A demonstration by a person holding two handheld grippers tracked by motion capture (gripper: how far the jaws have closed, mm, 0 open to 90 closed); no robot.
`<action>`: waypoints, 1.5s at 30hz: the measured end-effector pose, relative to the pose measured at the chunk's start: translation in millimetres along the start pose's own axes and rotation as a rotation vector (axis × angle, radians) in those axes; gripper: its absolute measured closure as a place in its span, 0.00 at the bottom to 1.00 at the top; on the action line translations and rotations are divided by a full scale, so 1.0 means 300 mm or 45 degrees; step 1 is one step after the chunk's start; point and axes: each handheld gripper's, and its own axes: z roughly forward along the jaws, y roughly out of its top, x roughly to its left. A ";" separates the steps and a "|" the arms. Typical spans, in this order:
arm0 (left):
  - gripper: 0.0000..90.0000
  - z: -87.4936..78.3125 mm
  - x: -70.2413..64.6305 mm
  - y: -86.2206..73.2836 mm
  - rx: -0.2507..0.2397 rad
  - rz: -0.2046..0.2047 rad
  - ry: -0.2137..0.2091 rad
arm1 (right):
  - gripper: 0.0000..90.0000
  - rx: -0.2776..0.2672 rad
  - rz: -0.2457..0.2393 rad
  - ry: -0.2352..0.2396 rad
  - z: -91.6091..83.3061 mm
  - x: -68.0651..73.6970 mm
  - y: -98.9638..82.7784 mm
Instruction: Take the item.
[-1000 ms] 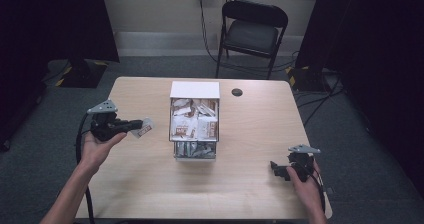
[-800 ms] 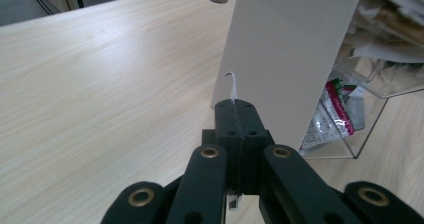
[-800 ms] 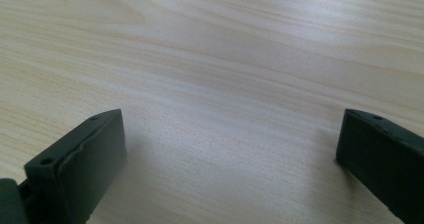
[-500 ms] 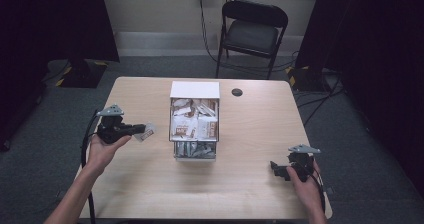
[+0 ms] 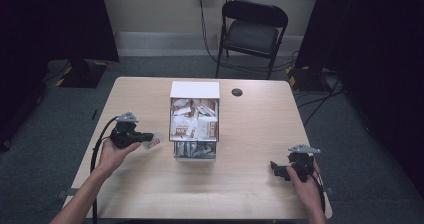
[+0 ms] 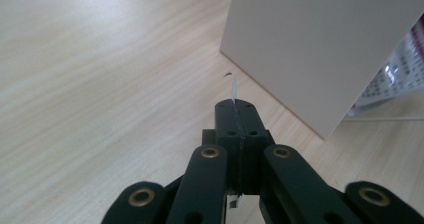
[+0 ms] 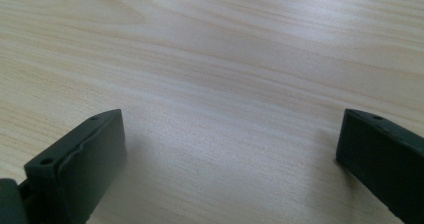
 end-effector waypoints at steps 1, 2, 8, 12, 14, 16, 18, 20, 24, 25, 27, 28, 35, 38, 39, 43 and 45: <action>1.00 0.006 0.001 -0.002 0.012 -0.005 -0.005 | 0.00 0.001 0.001 0.000 0.000 0.000 0.000; 1.00 0.010 0.004 -0.004 0.017 -0.005 -0.005 | 0.00 0.000 0.000 0.000 0.000 0.000 0.000; 1.00 0.040 0.024 -0.021 0.050 -0.004 0.002 | 0.00 0.000 0.000 0.000 0.000 0.000 0.000; 1.00 0.048 0.041 -0.030 0.057 -0.031 0.012 | 0.00 0.000 0.000 0.000 0.000 0.000 0.000; 1.00 0.050 0.048 -0.035 0.061 -0.044 0.020 | 0.00 0.001 0.000 0.000 0.000 0.000 0.000; 0.99 0.053 0.053 -0.039 0.065 -0.054 0.030 | 0.00 0.001 0.001 0.000 0.000 0.000 0.000; 0.93 0.054 0.054 -0.040 0.064 -0.060 0.037 | 0.00 0.000 0.000 0.000 0.000 0.000 0.000; 0.92 0.055 0.053 -0.039 0.069 -0.047 0.040 | 0.00 0.001 0.001 0.000 0.000 0.000 0.000; 0.90 0.049 0.053 -0.038 0.044 -0.044 0.078 | 0.00 -0.001 0.000 0.000 0.000 0.000 0.000; 0.87 0.048 0.056 -0.039 0.029 -0.065 0.063 | 0.00 0.000 0.000 0.000 0.000 0.000 0.000; 0.81 0.046 0.061 -0.043 0.024 -0.073 0.070 | 0.00 0.000 0.000 0.000 0.000 0.000 0.000; 0.78 0.045 0.062 -0.044 0.025 -0.078 0.069 | 0.00 0.000 0.000 0.000 0.000 0.000 0.000; 0.58 0.031 0.070 -0.039 -0.020 -0.121 0.071 | 0.00 0.001 0.001 0.000 0.000 0.000 0.000; 0.42 0.025 0.072 -0.035 -0.018 -0.127 0.100 | 0.00 0.000 0.000 0.000 0.000 0.000 0.000; 0.42 0.023 0.073 -0.035 -0.013 -0.129 0.104 | 0.00 0.000 0.000 0.000 0.000 0.000 0.000; 0.33 0.006 0.067 -0.033 0.005 -0.104 0.142 | 0.00 0.000 0.000 0.000 0.000 0.000 0.000; 0.31 -0.009 0.059 -0.032 -0.001 -0.106 0.147 | 0.00 0.000 0.001 -0.001 0.000 0.001 0.000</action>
